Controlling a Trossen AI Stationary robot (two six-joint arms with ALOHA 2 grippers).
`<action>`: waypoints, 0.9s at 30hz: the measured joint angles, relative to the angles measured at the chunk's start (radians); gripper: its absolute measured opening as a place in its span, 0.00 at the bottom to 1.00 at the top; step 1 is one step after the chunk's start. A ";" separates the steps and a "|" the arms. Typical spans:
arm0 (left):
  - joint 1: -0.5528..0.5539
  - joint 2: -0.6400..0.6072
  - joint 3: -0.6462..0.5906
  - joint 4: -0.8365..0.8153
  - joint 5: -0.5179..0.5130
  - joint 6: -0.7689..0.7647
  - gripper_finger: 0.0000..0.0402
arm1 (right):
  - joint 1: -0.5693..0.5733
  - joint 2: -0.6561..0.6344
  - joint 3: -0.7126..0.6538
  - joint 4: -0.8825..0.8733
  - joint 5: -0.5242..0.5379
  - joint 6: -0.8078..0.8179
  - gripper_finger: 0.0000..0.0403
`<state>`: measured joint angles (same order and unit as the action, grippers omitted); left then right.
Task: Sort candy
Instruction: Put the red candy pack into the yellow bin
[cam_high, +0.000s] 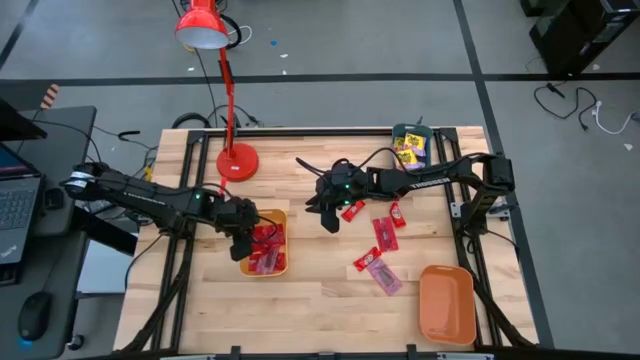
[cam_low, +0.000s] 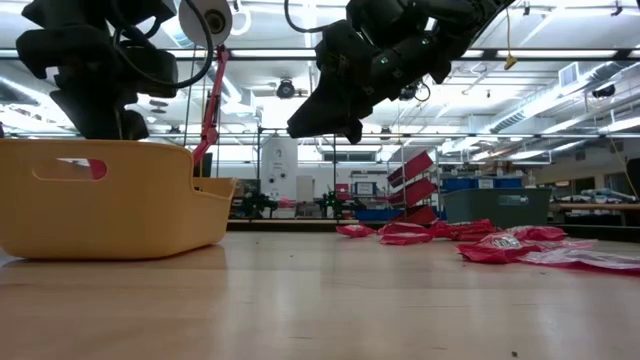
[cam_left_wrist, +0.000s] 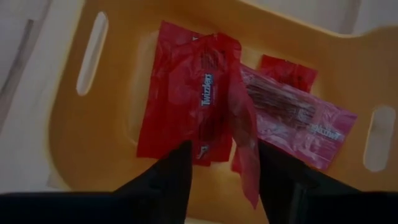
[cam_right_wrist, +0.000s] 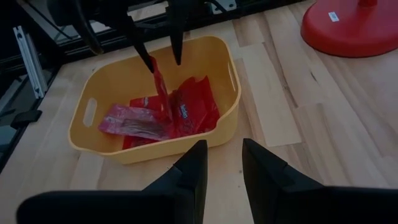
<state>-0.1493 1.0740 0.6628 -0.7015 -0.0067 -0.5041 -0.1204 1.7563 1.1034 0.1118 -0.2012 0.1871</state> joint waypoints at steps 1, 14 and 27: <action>0.000 0.000 0.000 0.000 -0.003 0.000 0.43 | 0.000 0.000 0.000 0.000 0.000 0.000 0.22; 0.000 0.000 0.000 -0.006 -0.034 0.028 0.56 | 0.000 0.000 0.000 0.000 0.000 0.000 0.22; 0.000 -0.001 0.000 0.000 0.092 0.003 0.58 | 0.000 0.001 0.000 0.000 0.000 0.000 0.22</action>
<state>-0.1497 1.0735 0.6630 -0.7019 0.0851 -0.5013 -0.1200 1.7569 1.1034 0.1116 -0.2012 0.1875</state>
